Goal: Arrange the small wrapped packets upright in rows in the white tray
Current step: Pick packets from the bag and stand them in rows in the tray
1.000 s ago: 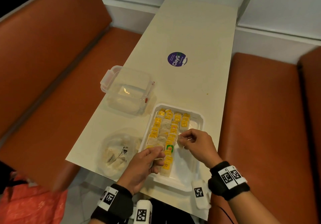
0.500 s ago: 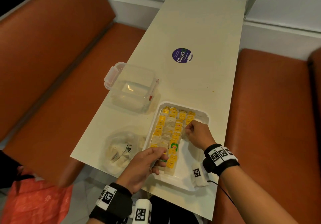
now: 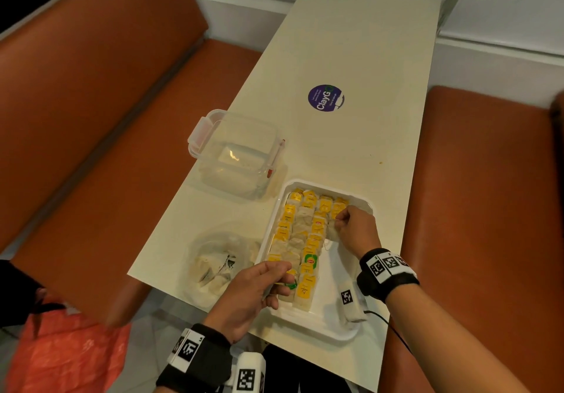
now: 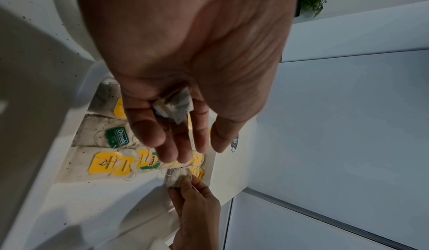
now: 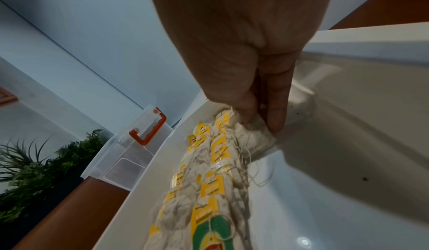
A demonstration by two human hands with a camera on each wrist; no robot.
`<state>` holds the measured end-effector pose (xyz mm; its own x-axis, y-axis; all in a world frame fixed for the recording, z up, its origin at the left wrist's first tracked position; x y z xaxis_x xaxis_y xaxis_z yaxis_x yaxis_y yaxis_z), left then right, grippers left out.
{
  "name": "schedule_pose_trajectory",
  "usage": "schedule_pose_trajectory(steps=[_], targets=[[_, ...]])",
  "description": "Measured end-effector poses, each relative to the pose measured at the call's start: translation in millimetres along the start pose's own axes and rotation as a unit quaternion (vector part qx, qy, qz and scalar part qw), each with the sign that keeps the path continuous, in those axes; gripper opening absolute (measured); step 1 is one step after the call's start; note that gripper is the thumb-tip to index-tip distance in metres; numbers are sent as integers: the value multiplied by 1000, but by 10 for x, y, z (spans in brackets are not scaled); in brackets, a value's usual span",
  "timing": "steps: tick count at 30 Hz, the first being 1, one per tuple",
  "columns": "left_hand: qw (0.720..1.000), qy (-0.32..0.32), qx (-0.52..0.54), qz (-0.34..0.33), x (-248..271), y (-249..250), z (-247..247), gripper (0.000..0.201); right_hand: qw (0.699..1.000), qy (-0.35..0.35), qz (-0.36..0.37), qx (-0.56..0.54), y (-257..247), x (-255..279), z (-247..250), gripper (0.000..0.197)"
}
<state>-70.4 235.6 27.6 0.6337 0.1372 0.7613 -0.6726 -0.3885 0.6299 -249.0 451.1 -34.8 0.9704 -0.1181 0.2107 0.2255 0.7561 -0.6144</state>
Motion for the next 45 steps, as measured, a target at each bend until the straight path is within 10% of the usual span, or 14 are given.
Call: schedule_pose_trajectory(steps=[16, 23, 27, 36, 40, 45], targets=[[999, 6, 42, 1, 15, 14, -16, 50, 997, 73, 27, 25, -244, 221, 297, 23], [989, -21, 142, 23, 77, 196, -204, 67, 959, -177, 207, -83, -1071, 1227, 669, 36], [990, -38, 136, 32, 126, 270, -308, 80, 944, -175, 273, -58, -1139, 1471, 582, 48], [987, -123, 103, 8, 230, 269, -382, 74, 964, -134, 218, -70, -1050, 1419, 516, 16], [992, -97, 12, -81, 289, 281, -274, 37, 973, -117, 102, -172, -969, 1351, 535, 6], [991, 29, 26, -126, 241, 302, -50, 37, 938, -179, -29, -294, -882, 1358, 507, 15]])
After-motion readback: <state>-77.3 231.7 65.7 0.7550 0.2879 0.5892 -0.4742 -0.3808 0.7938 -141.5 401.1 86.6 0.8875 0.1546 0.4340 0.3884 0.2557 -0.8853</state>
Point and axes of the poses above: each hand's wrist, its own x-axis away from the middle knuckle, its own z-axis out of the back of the hand, y = z × x, the point moved 5 cm from there along -x, towards the middle knuckle, and after that the axes turned 12 degrees about y, right-handed, at the moved point
